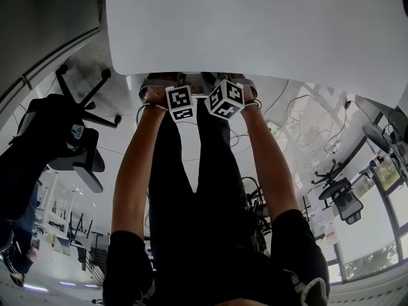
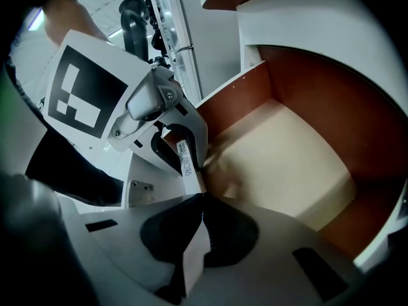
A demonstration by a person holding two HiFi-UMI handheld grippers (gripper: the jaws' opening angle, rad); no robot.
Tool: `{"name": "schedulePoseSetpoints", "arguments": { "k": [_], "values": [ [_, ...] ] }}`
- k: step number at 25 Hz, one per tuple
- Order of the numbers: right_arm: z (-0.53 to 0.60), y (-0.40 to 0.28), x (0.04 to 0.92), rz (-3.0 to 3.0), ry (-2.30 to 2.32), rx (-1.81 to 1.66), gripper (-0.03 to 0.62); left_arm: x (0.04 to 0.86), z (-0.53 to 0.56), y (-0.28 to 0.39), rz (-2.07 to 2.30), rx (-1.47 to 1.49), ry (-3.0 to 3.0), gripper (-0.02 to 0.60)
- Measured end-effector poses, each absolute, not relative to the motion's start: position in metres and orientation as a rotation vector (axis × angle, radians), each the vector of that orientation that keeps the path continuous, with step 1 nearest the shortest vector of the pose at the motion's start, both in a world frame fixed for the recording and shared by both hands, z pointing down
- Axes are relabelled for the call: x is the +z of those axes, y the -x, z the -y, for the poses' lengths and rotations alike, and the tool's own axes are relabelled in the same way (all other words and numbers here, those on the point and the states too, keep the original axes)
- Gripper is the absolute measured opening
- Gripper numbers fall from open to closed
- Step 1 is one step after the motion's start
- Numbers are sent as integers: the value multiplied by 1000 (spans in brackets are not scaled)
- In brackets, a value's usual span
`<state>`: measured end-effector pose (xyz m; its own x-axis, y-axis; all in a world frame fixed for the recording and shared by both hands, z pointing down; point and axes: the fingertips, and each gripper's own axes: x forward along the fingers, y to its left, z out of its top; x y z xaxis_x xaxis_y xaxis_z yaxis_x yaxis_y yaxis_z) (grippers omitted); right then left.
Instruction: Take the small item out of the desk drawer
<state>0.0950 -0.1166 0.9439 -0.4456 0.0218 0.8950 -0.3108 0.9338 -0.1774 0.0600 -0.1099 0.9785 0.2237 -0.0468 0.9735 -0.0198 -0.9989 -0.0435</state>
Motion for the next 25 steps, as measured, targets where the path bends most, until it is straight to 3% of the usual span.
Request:
{"name": "schedulePoseSetpoints", "arguments": {
  "k": [10, 25],
  "values": [
    [117, -102, 878, 2025, -397, 470, 26, 930, 110, -46, -276, -1938, 2471, 90],
    [93, -103, 668, 2091, -874, 699, 26, 740, 66, 13, -888, -1816, 2816, 89]
  ]
}}
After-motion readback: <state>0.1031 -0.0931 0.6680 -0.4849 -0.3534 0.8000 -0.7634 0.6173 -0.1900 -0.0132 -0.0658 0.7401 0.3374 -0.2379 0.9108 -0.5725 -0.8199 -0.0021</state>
